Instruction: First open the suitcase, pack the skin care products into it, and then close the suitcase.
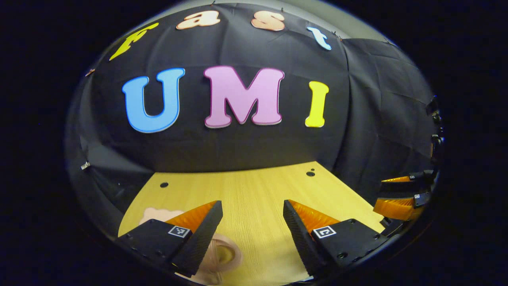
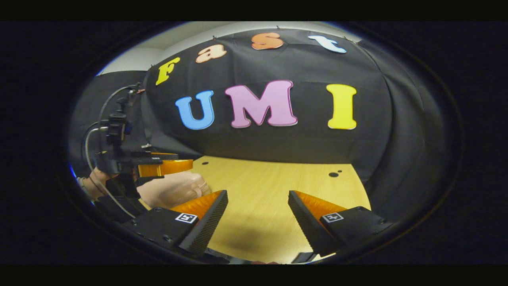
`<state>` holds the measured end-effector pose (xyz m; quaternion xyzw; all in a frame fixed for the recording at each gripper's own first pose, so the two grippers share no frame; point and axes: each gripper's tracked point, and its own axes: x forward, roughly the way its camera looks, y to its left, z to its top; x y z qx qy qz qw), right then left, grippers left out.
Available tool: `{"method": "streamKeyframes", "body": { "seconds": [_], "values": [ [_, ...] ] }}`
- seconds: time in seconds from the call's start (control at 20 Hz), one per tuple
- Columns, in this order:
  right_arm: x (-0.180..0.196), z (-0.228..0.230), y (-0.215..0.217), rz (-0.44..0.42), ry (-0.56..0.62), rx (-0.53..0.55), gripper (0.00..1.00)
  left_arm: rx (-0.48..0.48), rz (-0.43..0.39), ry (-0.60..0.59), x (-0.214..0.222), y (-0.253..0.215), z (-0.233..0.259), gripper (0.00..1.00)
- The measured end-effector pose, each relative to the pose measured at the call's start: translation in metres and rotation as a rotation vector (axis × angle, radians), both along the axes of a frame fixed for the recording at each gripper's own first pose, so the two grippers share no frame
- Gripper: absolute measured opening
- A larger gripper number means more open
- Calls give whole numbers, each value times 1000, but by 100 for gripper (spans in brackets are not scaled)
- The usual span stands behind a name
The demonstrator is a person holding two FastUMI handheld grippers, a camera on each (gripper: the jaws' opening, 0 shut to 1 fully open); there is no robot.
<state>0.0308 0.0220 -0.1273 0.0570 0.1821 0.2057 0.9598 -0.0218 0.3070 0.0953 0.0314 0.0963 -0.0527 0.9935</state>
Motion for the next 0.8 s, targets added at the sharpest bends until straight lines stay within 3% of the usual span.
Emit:
{"method": "streamKeyframes", "body": {
  "seconds": [0.15, 0.25, 0.4, 0.6, 0.65, 0.8],
  "values": [
    [18, 50, 9, -75, -101, 16, 97, 21, -20, -141, -13, -1, 61, 95],
    [28, 83, 7, -133, -182, 2, 97, 63, 29, -248, -19, 14, 105, 94],
    [35, 119, 11, -196, -282, -32, 97, 86, 71, -344, -48, 26, 135, 94],
    [34, 143, 21, -225, -339, -43, 98, 55, 23, -288, -45, 20, 128, 94],
    [33, 144, 23, -226, -346, -50, 92, 61, 23, -278, -41, 20, 123, 95],
    [31, 144, 22, -239, -365, -91, 92, 33, 8, -251, -42, 15, 112, 95]
  ]
}}
